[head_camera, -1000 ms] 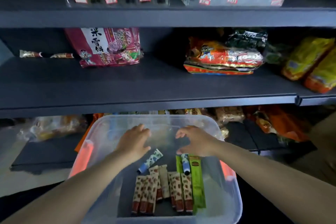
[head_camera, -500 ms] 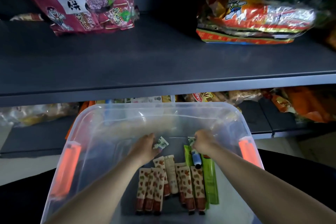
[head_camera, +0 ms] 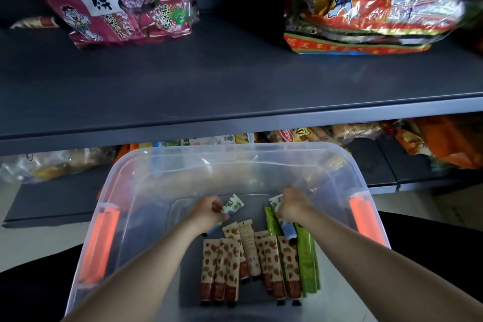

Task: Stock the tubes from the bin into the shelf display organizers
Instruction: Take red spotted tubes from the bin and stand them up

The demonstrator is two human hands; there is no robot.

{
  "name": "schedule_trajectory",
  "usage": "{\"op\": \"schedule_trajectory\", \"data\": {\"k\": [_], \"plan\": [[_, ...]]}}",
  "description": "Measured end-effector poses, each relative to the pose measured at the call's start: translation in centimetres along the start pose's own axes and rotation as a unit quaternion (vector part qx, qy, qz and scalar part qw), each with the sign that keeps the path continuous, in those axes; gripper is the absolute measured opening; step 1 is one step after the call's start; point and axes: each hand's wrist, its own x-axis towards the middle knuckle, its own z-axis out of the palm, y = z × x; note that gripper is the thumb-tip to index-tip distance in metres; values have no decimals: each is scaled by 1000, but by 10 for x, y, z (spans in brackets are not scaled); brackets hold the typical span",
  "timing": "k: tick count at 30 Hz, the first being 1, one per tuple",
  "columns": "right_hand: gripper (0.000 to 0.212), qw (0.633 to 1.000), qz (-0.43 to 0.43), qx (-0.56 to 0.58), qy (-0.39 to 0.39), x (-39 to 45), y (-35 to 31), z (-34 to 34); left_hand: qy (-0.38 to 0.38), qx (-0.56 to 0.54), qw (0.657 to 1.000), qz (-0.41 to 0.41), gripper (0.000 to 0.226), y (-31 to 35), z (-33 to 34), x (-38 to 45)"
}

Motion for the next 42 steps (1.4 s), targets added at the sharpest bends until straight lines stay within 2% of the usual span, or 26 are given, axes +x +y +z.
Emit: {"op": "schedule_trajectory", "data": {"k": [4,8,12,15,17,19,22,27,30,32,34,37,39,42], "plan": [[10,998,-57,23,5,-15,-2,-5,17,-10,999,29,22,11,-15,-16],[17,992,-115,45,37,-48,-7,-30,23,-4,998,65,26,32,-39,-45],[6,980,-179,46,71,-91,-21,-73,28,7,994,109,35,69,-69,-79],[13,969,-227,16,94,-135,-31,-118,36,35,987,151,36,98,-92,-102],[20,959,-259,32,109,-167,-36,-153,44,42,981,186,31,120,-110,-119],[7,946,-288,54,139,-199,-40,-189,51,37,971,231,22,146,-128,-139],[3,925,-324,101,171,-248,-46,-241,65,23,958,278,15,193,-158,-172],[12,879,-363,223,214,-306,-60,-324,167,53,913,369,13,278,-202,-239],[15,845,-397,243,264,-334,-70,-370,267,-6,864,428,13,326,-223,-271],[14,820,-415,257,299,-348,-79,-396,291,-62,840,454,14,358,-238,-281],[11,801,-420,260,339,-352,-89,-414,306,-74,829,463,14,384,-249,-282],[8,788,-413,218,401,-340,-103,-432,350,-23,822,449,14,418,-258,-277],[5,789,-401,180,429,-326,-109,-436,361,37,833,418,13,432,-258,-268],[13,794,-391,166,434,-308,-112,-436,344,104,855,373,13,441,-255,-253]]}}
